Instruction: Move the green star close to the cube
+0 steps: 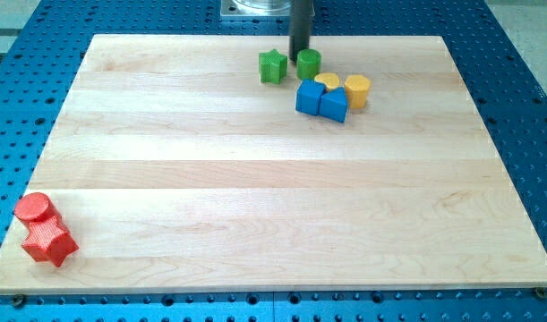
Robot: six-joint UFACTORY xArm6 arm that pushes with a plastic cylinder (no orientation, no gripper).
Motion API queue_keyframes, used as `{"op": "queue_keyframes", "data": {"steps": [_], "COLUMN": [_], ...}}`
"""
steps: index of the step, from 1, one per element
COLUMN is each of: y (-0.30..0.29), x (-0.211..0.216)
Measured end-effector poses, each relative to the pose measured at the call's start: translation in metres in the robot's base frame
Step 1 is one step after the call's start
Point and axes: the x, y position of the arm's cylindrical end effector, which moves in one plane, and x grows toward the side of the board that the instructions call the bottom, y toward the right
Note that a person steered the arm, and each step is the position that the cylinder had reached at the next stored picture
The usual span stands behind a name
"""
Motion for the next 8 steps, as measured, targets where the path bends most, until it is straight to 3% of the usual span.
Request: {"op": "queue_keyframes", "data": {"steps": [2,6,8], "y": [-0.006,-0.142,-0.046], "x": [0.024,0.022,0.048]}}
